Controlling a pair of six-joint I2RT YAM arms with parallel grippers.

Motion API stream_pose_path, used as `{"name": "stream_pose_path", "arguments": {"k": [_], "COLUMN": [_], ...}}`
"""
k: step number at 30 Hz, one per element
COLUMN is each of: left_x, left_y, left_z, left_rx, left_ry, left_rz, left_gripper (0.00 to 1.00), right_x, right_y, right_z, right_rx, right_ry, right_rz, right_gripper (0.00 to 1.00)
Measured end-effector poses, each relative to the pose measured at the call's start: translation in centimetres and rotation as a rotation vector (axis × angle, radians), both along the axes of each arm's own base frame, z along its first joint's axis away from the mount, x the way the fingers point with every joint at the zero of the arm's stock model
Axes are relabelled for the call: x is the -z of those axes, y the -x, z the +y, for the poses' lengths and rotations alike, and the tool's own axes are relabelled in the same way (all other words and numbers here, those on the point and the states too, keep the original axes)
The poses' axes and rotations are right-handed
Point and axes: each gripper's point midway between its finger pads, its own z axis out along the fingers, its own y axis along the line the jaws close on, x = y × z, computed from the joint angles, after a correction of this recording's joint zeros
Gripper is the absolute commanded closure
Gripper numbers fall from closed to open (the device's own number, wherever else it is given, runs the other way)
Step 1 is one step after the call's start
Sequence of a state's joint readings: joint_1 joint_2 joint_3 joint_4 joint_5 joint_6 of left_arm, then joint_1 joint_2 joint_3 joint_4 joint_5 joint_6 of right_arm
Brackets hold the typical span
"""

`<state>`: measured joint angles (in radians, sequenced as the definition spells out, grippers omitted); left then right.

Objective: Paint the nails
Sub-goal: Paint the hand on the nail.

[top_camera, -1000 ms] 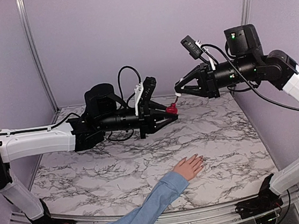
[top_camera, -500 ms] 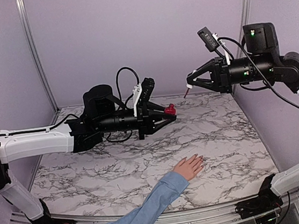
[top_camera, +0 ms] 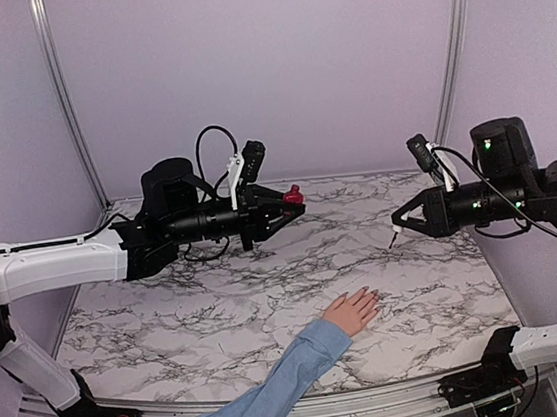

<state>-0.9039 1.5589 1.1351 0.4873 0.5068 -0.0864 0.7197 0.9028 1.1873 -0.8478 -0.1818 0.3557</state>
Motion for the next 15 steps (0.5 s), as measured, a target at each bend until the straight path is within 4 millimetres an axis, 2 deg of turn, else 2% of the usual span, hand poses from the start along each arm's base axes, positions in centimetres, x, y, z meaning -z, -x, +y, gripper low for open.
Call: {"name": "stream_pose_path", "arguments": {"k": [4, 8, 15], "left_x": [0.2, -0.2, 0.4], "left_y": [-1.8, -3.5, -5.6], "left_z": [2.3, 4.1, 5.4], "left_rx": [-0.073, -0.132, -0.211], "left_ry": [0.000, 0.012, 0.007], "left_rz": [0.018, 0.032, 0.066], "left_gripper": [1.00, 1.00, 1.00], "right_x": [4.4, 8.4, 14.2], "right_y": [0.1, -0.4, -0.7], "right_z": [-0.9, -0.8, -0.9], "right_rx": [0.071, 0.094, 0.070], "right_ry": [0.033, 0.086, 0.186], "right_rz": [0.098, 0.152, 0.203], "right_gripper": [1.00, 1.00, 1.00]}}
